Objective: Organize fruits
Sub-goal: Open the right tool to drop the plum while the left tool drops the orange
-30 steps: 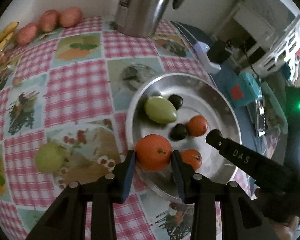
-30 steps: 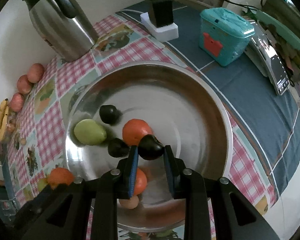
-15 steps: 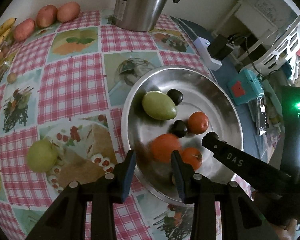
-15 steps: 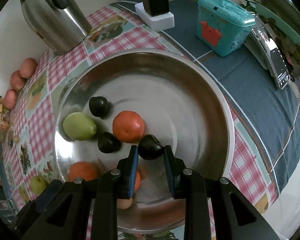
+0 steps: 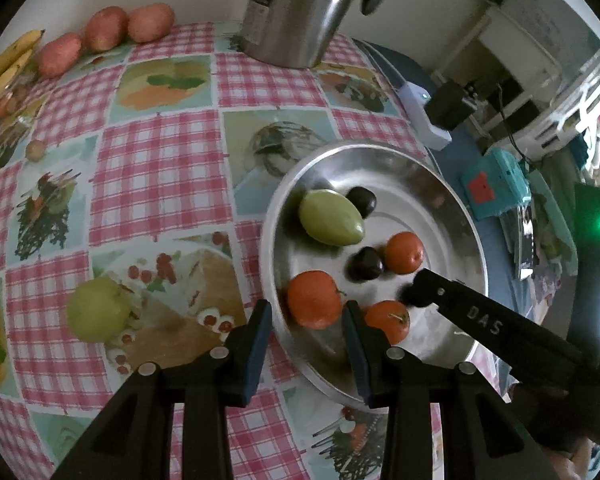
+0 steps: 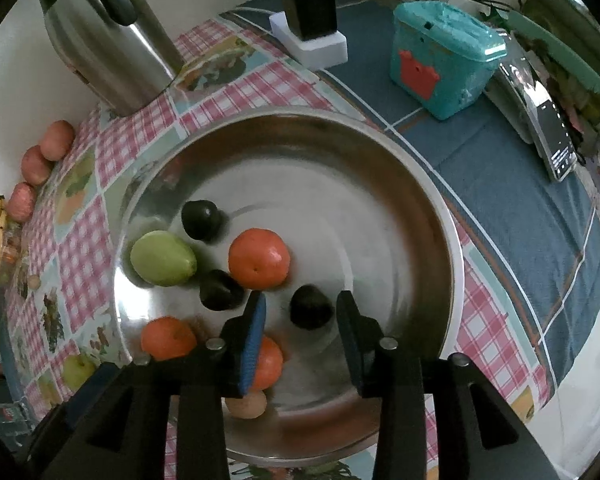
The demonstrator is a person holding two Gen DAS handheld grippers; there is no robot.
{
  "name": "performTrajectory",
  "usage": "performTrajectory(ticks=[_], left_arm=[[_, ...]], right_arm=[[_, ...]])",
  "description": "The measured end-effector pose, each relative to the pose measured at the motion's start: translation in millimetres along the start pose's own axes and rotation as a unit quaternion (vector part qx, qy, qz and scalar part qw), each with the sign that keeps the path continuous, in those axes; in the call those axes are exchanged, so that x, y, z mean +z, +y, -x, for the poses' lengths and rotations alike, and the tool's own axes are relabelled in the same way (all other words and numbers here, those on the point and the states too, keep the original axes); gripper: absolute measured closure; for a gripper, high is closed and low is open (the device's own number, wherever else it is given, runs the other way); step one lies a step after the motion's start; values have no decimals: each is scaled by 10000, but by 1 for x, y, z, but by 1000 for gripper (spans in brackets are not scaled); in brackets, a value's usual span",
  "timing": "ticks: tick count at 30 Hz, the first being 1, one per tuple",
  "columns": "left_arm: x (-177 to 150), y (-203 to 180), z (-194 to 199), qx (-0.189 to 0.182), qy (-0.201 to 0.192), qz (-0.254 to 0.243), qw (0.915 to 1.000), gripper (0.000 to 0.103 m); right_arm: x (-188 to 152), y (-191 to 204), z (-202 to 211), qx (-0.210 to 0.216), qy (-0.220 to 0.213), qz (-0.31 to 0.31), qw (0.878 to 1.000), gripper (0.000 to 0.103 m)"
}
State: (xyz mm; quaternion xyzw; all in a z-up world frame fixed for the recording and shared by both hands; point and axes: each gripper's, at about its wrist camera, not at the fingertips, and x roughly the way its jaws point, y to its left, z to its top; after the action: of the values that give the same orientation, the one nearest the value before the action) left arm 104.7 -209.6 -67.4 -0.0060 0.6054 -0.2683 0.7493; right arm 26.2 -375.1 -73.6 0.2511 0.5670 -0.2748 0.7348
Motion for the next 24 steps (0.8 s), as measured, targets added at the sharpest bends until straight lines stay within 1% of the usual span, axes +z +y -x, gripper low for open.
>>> performTrajectory(ticks=[4,10,12,14,17,21,24], left_arm=[[4,15,8,113,-84,260,9996,62],[6,46,21,281,-149,769,9965,60],[5,58,27,475,-157,911,9946,58],[4,68,29,573,-158,1025,9930,56],[3,85,34,648,-144,1263,9898,53],[1,108,43,754,-219,1560,9846,46],[-1,119,48,815,-257,1703,9817,44]], right_arm=[[1,2,7,1,-88,41,10000,65],[0,10,12,21,-158,179,9997,65],[-2,13,13,20,-158,249,9996,65],[-3,17,13,28,-147,310,9994,65],[-6,21,14,20,-135,377,9992,65],[-8,28,15,12,-147,460,9988,65],[-9,32,17,68,-181,483,9986,65]])
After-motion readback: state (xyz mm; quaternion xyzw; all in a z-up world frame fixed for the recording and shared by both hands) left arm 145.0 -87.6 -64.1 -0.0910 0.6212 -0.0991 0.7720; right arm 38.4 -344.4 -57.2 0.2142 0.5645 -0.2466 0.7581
